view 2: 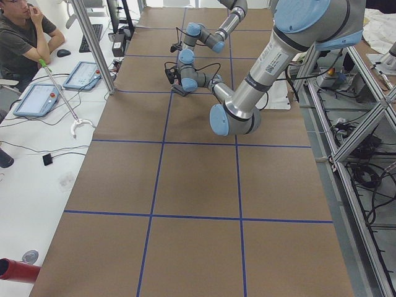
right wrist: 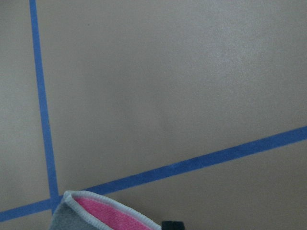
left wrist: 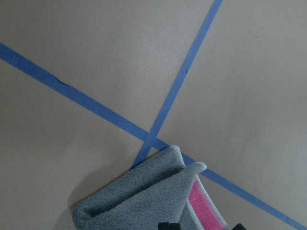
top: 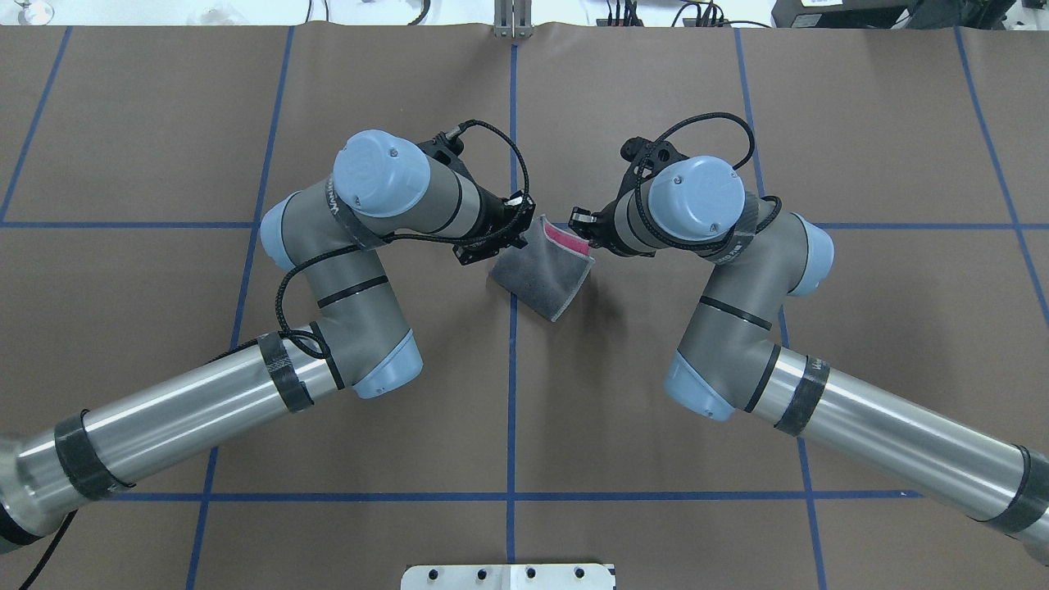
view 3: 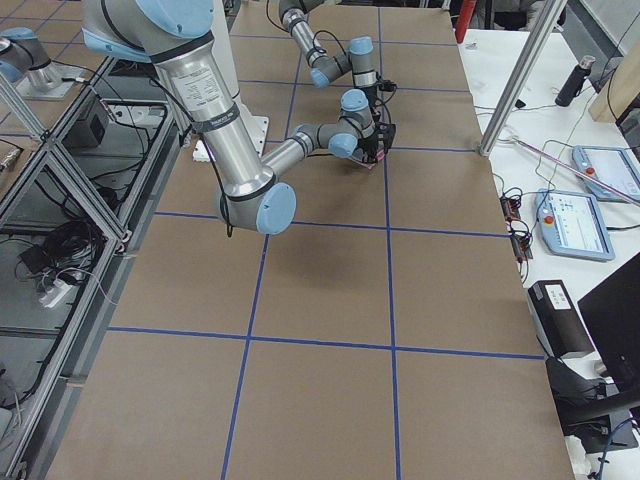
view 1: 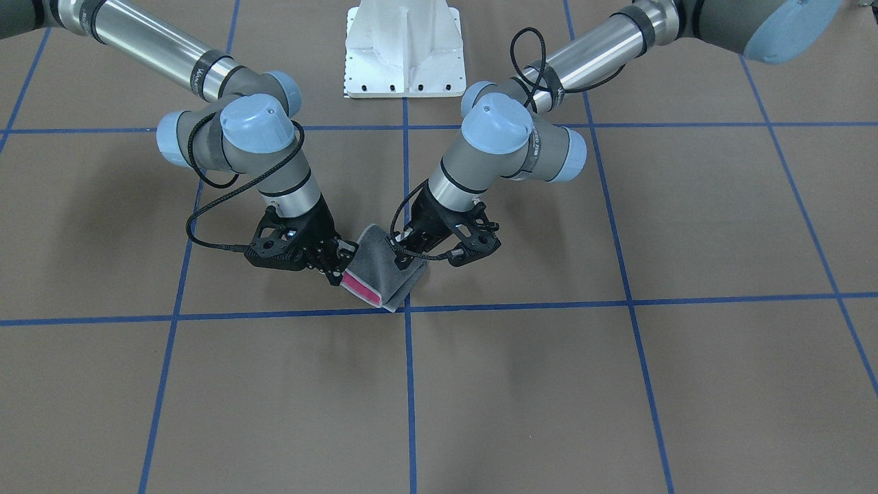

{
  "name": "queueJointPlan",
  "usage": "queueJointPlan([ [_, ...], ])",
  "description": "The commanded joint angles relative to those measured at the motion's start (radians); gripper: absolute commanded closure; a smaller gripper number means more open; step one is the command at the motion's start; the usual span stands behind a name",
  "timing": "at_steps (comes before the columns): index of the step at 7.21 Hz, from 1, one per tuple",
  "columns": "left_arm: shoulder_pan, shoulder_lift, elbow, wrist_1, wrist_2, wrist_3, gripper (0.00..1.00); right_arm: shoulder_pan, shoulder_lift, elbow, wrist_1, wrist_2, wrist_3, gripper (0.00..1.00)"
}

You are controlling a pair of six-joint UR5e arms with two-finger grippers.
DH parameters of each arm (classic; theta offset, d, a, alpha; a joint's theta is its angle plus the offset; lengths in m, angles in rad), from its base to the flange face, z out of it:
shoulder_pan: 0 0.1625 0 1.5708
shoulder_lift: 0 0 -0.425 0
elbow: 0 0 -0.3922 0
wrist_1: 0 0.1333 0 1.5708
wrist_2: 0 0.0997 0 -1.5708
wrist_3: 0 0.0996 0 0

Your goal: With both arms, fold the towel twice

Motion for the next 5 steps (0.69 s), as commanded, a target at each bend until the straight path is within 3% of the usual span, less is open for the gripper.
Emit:
queueJointPlan([
  [1, 0.007, -0.004, 0.021, -0.001, 0.002, 0.006, 1.0, 0.0, 0.0, 0.0, 0.001, 0.0, 0.0, 1.0],
  [5, 0.024, 0.018, 0.03, -0.001, 0.002, 0.009, 1.0, 0.0, 0.0, 0.0, 0.003, 0.002, 0.0, 1.0],
])
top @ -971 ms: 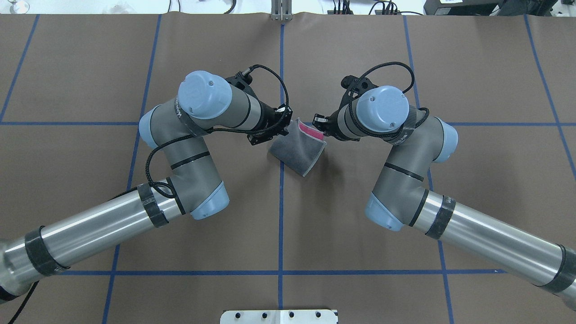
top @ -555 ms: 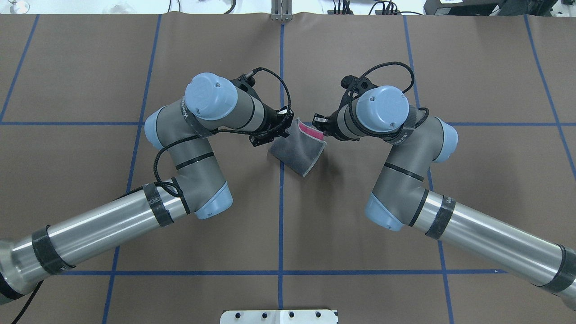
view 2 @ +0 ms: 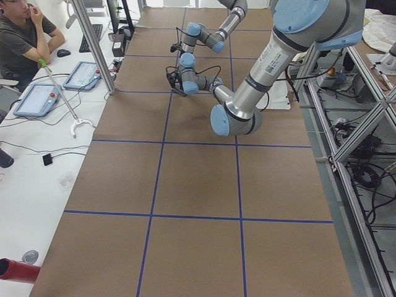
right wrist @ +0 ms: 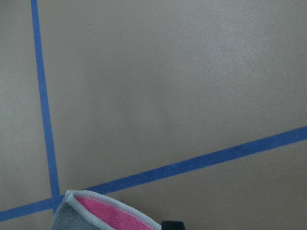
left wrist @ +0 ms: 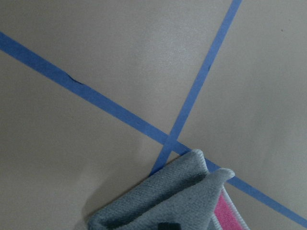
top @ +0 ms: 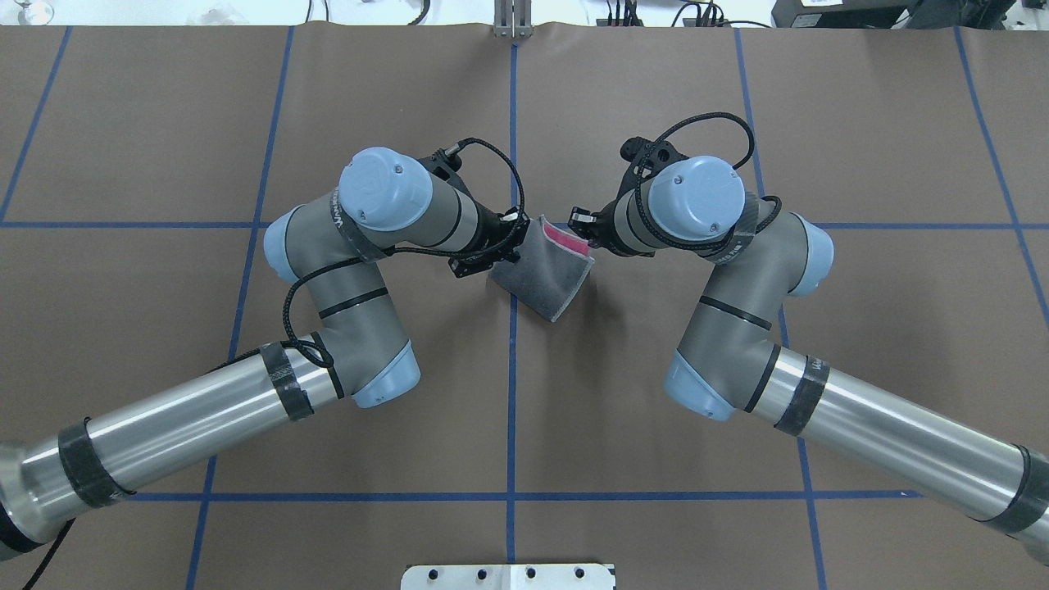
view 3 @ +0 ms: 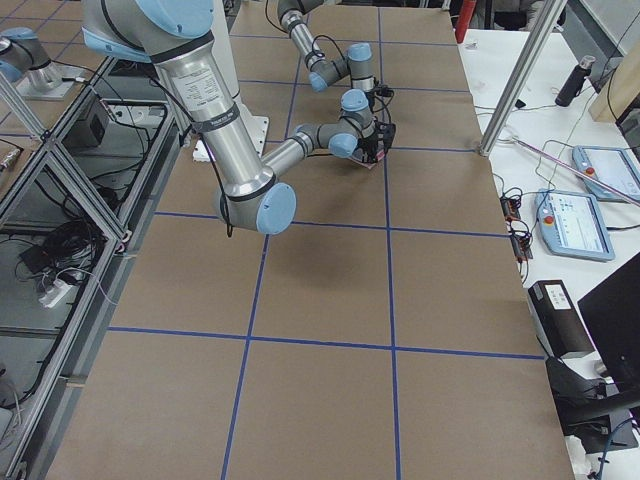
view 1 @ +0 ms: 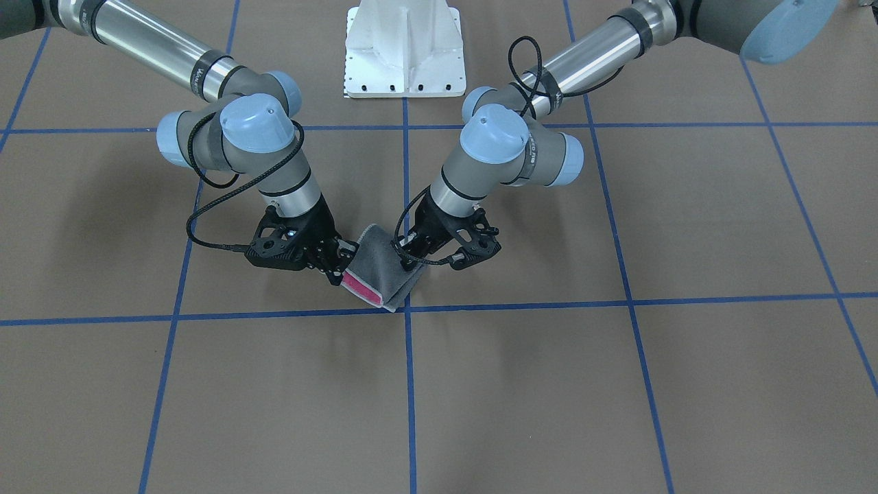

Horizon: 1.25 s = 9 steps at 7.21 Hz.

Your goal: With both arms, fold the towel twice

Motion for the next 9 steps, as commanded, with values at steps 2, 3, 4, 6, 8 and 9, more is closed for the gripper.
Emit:
queueJointPlan([
  [2, 0.007, 0.013, 0.005, 0.0, 0.0, 0.0, 1.0, 0.0, 0.006, 0.002, 0.0, 0.0, 0.003, 1.0],
  [3, 0.008, 0.014, 0.003, -0.001, 0.0, 0.002, 1.0, 0.0, 0.009, 0.0, 0.0, 0.0, 0.005, 1.0],
  [4, 0.008, 0.016, 0.0, -0.001, -0.001, 0.002, 1.0, 0.0, 0.009, 0.0, -0.001, 0.0, 0.003, 1.0],
  [6, 0.006, 0.033, -0.004, -0.001, -0.002, 0.002, 1.0, 0.0, 0.009, 0.0, -0.001, -0.001, 0.003, 1.0],
  [8, 0.006, 0.04, -0.012, -0.001, -0.002, 0.0, 1.0, 0.0, 0.009, 0.0, 0.0, -0.001, 0.003, 1.0],
  [9, 0.007, 0.075, -0.049, -0.001, -0.002, 0.0, 1.0, 0.0, 0.009, 0.0, 0.0, 0.0, 0.003, 1.0],
])
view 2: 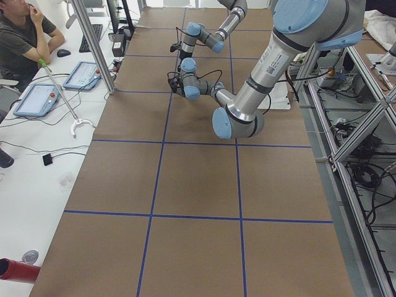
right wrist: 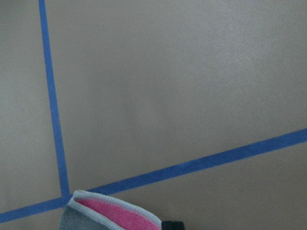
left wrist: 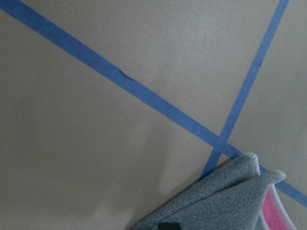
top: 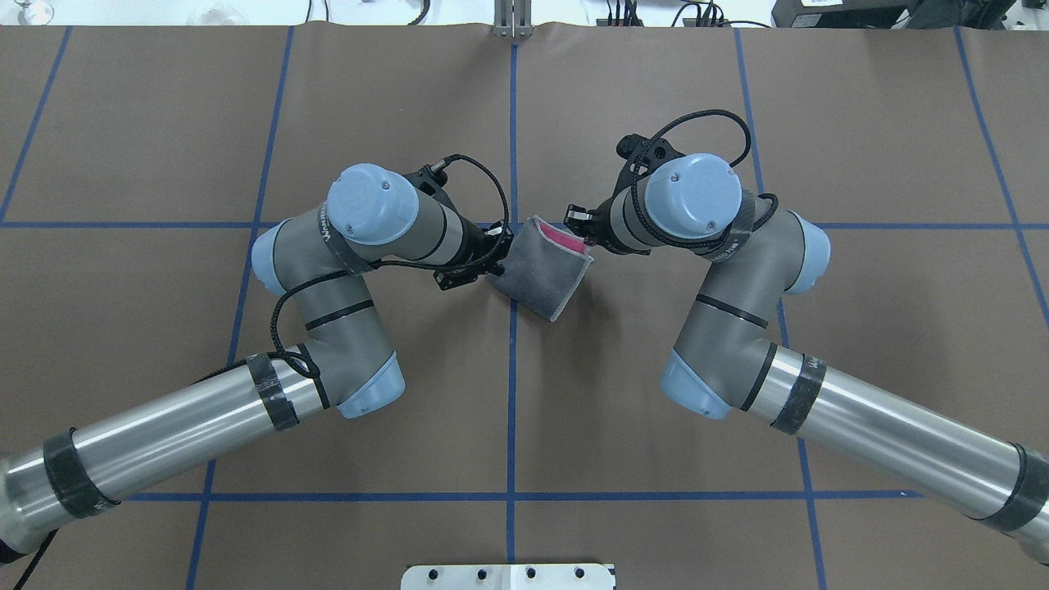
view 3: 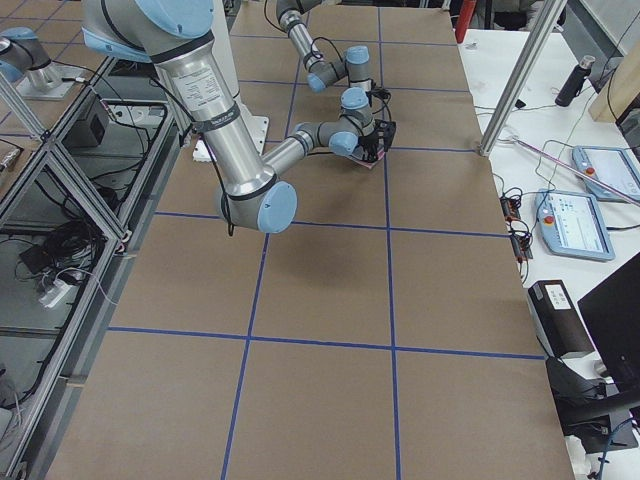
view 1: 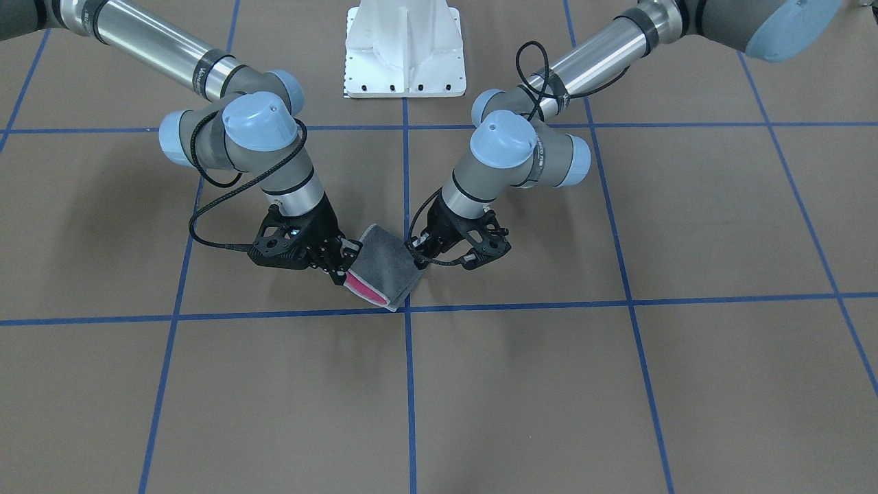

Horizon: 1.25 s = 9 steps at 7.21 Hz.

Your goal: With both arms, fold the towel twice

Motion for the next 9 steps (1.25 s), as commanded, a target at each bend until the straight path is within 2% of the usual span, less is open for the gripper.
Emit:
queueJointPlan([
  [1, 0.001, 0.051, -0.053, 0.002, 0.0, 0.0, 1.0, 0.0, -0.001, 0.0, 0.0, 0.001, 0.0, 1.0],
  [4, 0.0, 0.054, -0.072, 0.005, -0.008, 0.0, 1.0, 0.0, 0.0, 0.0, 0.0, 0.001, 0.003, 1.0],
  [6, -0.002, 0.08, -0.122, 0.009, -0.012, 0.001, 1.0, 0.0, 0.0, 0.0, 0.002, 0.003, 0.002, 1.0],
  [7, -0.002, 0.111, -0.169, 0.012, -0.023, 0.0, 1.0, 0.003, 0.0, 0.0, 0.002, 0.003, 0.003, 0.71],
  [8, -0.008, 0.112, -0.178, 0.015, -0.037, 0.0, 1.0, 0.006, 0.0, 0.0, 0.002, 0.003, 0.009, 0.01],
  [9, -0.009, 0.112, -0.178, 0.015, -0.037, 0.0, 1.0, 0.011, -0.001, 0.001, 0.002, 0.007, 0.0, 0.0],
])
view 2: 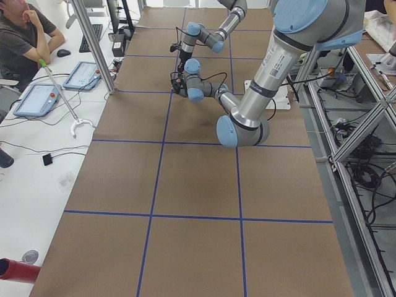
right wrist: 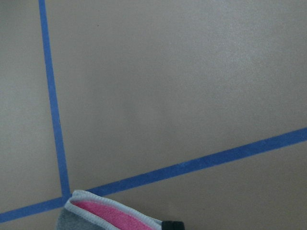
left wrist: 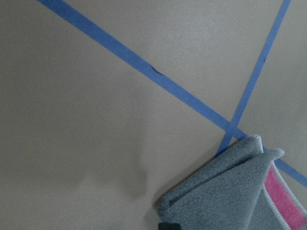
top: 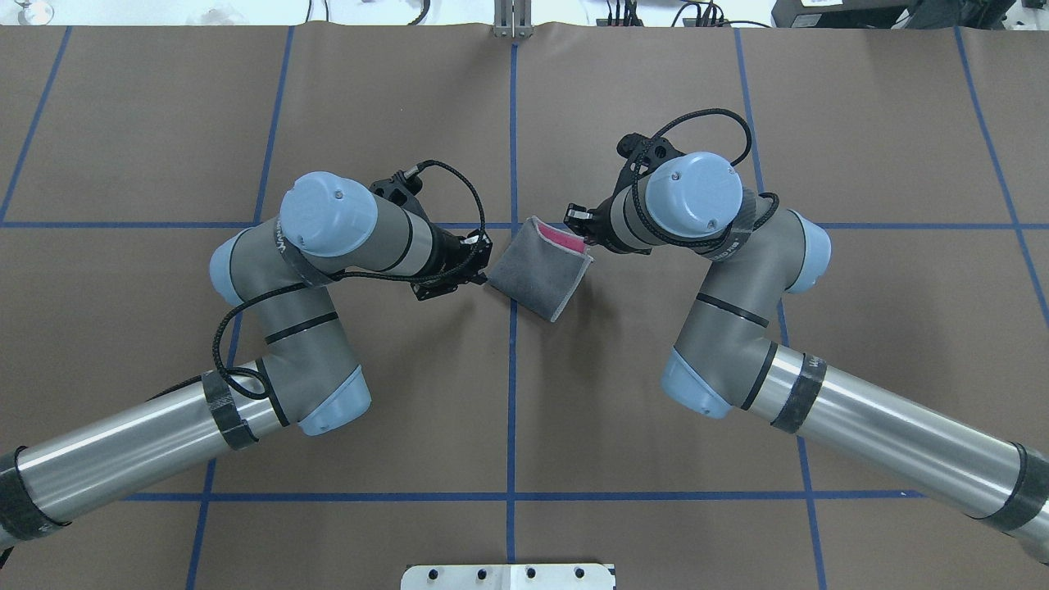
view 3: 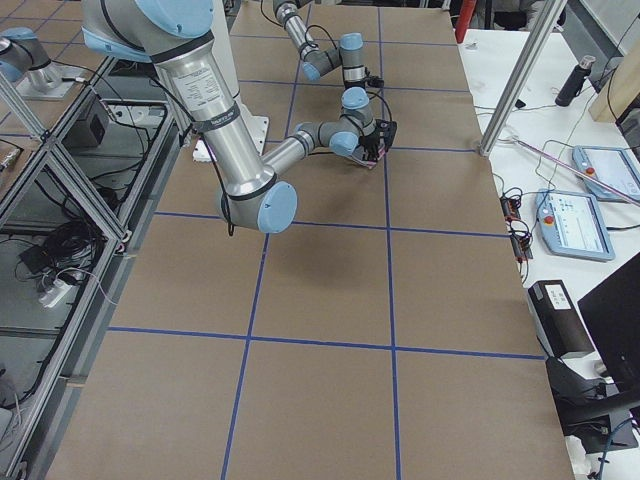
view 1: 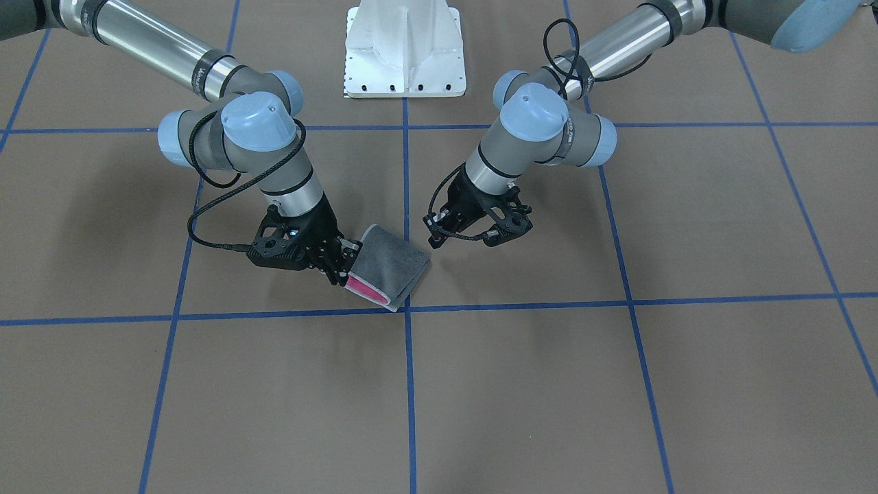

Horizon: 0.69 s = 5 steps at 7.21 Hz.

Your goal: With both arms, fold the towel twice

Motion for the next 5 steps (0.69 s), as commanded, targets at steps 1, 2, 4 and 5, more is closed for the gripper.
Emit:
queueJointPlan([
  [1, -0.005, 0.005, -0.01, 0.0, -0.007, 0.0, 1.0, 0.005, -0.001, 0.001, 0.0, 0.007, -0.007, 0.0],
  [2, -0.006, 0.005, -0.01, 0.001, -0.007, 0.0, 1.0, 0.005, -0.001, 0.009, -0.001, 0.01, 0.004, 0.0],
  [4, -0.006, 0.005, -0.01, 0.001, -0.006, 0.0, 1.0, -0.012, -0.007, 0.011, 0.0, 0.014, 0.088, 0.04],
  [5, -0.006, 0.005, -0.01, 0.001, -0.006, 0.0, 1.0, -0.033, -0.01, 0.006, 0.002, 0.013, 0.149, 0.17],
])
